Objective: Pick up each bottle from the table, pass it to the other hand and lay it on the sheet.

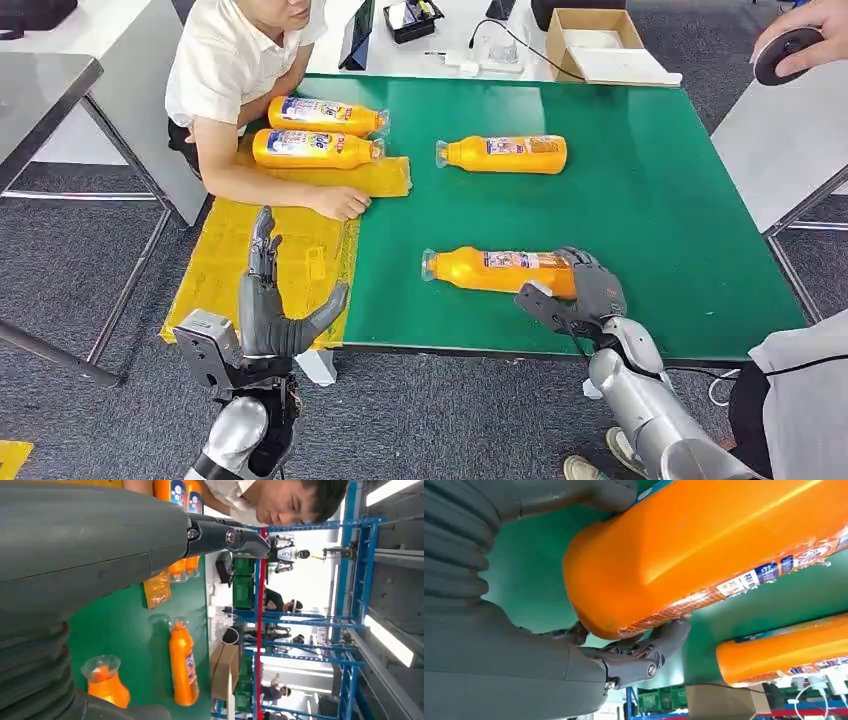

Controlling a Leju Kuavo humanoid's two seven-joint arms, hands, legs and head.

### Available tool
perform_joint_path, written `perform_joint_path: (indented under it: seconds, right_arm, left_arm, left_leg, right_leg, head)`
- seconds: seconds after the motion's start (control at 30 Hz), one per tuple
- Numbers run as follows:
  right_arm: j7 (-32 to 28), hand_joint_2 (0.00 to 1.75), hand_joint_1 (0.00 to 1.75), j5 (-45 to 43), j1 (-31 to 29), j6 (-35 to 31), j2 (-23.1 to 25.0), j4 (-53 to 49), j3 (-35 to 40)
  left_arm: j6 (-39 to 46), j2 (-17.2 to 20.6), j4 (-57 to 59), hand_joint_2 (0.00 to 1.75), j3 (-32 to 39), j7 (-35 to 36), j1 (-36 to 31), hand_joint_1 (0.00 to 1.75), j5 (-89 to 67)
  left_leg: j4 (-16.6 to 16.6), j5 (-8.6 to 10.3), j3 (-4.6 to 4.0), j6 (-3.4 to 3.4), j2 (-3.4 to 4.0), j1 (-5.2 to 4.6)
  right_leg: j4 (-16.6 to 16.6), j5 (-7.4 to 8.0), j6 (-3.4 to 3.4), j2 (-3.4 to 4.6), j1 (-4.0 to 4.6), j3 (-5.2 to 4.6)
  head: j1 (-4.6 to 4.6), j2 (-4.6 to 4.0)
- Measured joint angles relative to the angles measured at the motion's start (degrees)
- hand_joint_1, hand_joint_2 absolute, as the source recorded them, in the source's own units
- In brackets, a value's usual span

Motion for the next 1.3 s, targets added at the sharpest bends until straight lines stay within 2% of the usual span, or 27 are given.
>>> perform_joint_path:
  seconds: [0.7, 0.73, 0.77, 0.8, 0.83, 1.3]
  right_arm:
    - [1.8, 1.75, 1.75, -0.2, -1.2, 1.8, 0.3, 3.1, 0.0]
    - [1.8, 1.75, 1.68, -0.2, -1.2, 1.8, 0.3, 3.1, 0.0]
    - [1.8, 1.75, 1.29, -0.3, -1.3, 1.8, 0.3, 3.2, 0.0]
    - [1.9, 1.75, 0.21, -0.3, -1.3, 1.9, 0.3, 3.3, 0.0]
    - [2.1, 1.75, 0.0, -0.2, -1.3, 1.9, 0.3, 3.4, 0.0]
    - [7.0, 1.75, 0.0, 5.3, -1.2, -1.0, 1.6, 5.0, 0.8]
  left_arm:
    - [-0.9, 0.0, 1.6, 1.75, 0.0, 0.8, -0.7, 0.0, 1.9]
    - [-0.9, 0.0, 1.6, 1.75, 0.0, 0.8, -0.7, 0.0, 1.9]
    - [-0.9, 0.0, 1.6, 1.75, 0.0, 0.8, -0.7, 0.0, 1.9]
    - [-0.9, 0.0, 1.6, 1.75, 0.0, 0.8, -0.7, 0.0, 1.9]
    - [-0.9, 0.0, 1.6, 1.75, 0.0, 0.9, -0.7, 0.0, 1.9]
    - [-3.8, 0.0, 2.9, 1.75, 0.0, 3.5, -1.0, 0.0, 4.7]
  left_leg:
    - [0.0, 0.0, 0.12, 0.0, -0.01, 0.0]
    - [0.0, 0.0, 0.13, 0.0, -0.01, 0.0]
    - [0.0, 0.0, 0.13, 0.0, -0.01, 0.0]
    - [0.0, 0.0, 0.14, 0.0, -0.01, 0.0]
    - [0.0, 0.0, 0.15, 0.0, -0.01, 0.0]
    - [0.0, 0.0, 0.21, 0.0, 0.07, 0.0]
  right_leg:
    - [0.0, 0.0, 0.0, 0.0, 0.0, 0.12]
    - [0.0, 0.0, 0.0, 0.0, 0.0, 0.12]
    - [0.0, 0.0, 0.0, 0.0, 0.0, 0.13]
    - [0.0, 0.0, 0.0, 0.0, 0.0, 0.13]
    - [0.0, 0.0, 0.0, 0.0, 0.0, 0.14]
    - [0.0, 0.01, 0.0, 0.02, 0.01, 0.18]
  head:
    - [0.0, 0.0]
    - [0.0, 0.0]
    - [0.0, 0.0]
    - [0.0, 0.0]
    - [0.0, 0.0]
    - [0.0, 0.0]
